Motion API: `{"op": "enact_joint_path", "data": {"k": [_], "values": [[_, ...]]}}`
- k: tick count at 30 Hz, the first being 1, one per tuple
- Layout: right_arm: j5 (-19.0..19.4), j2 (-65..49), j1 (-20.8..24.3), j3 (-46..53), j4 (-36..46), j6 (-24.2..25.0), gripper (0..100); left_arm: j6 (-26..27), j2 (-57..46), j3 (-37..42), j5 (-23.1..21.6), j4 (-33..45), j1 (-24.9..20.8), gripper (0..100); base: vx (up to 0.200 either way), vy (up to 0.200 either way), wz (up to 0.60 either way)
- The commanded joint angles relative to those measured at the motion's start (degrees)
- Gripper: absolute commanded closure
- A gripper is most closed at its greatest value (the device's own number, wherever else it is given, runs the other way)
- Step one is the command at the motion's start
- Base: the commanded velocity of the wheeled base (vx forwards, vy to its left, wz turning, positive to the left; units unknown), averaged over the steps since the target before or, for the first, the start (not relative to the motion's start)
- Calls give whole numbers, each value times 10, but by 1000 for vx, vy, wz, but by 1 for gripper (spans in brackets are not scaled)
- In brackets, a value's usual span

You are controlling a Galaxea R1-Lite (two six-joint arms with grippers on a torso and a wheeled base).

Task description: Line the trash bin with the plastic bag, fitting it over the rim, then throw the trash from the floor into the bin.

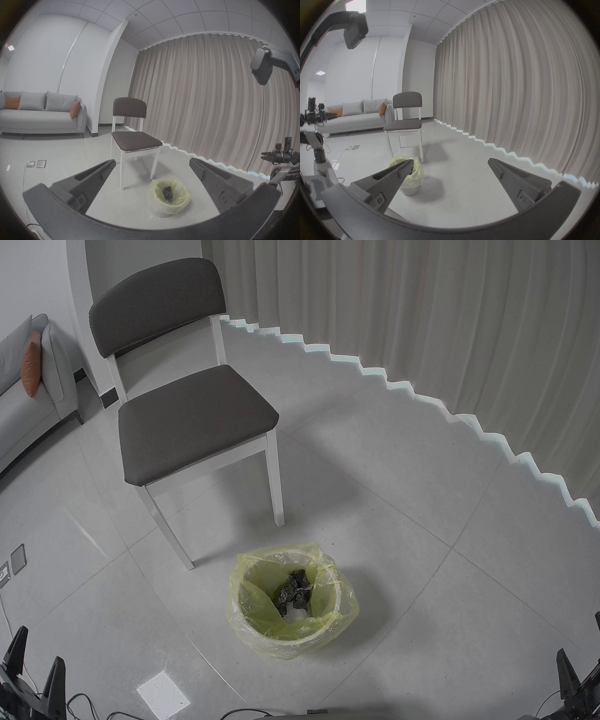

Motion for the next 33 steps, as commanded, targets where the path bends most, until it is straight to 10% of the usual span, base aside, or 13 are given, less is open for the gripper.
{"op": "enact_joint_path", "data": {"k": [1,7,33], "values": [[-5,-7,0,10,9,38,0,9,-10,11,3,35,-3,0,0,0,0],[-128,-7,-1,5,60,38,0,30,-15,11,29,67,-6,0,0,0,0],[-126,-7,-1,6,53,52,0,88,-14,11,108,102,-8,0,0,0,0]]}}
